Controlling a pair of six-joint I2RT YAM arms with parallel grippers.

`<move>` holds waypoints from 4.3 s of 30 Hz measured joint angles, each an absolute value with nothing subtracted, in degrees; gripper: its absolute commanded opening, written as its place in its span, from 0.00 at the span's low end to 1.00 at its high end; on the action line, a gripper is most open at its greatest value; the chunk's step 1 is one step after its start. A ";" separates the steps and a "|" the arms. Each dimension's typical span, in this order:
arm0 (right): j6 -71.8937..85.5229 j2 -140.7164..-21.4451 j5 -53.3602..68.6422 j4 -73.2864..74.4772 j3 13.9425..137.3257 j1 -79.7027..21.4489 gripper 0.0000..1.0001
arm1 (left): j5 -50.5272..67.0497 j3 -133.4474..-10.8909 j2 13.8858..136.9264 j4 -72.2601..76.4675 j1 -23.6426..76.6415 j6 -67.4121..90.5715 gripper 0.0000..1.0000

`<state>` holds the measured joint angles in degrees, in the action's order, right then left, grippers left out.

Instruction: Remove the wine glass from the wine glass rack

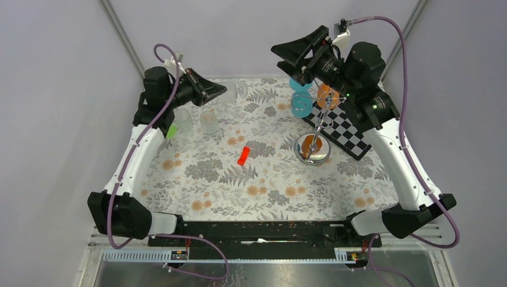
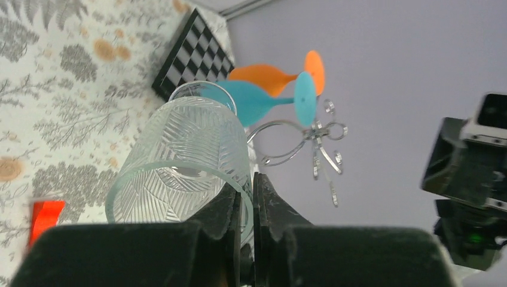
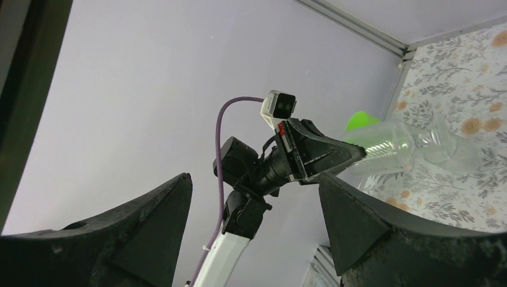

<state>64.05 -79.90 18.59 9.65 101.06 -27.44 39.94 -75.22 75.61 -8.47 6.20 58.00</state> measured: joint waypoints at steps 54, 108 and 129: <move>56.86 -70.70 15.49 17.76 94.65 -27.44 0.84 | -3.64 -101.89 116.46 -48.62 26.89 22.59 0.32; 41.34 -82.89 -6.55 39.38 99.61 -21.06 0.65 | 5.26 -99.70 81.34 -49.17 21.71 22.00 0.99; 50.41 -83.50 -12.86 32.42 95.96 -22.57 0.59 | 5.41 -99.70 81.34 -49.15 21.71 22.09 0.99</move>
<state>50.41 -83.50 -12.86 32.42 95.96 -22.57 5.41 -99.70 81.34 -49.15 21.71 22.09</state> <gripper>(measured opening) 0.589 0.986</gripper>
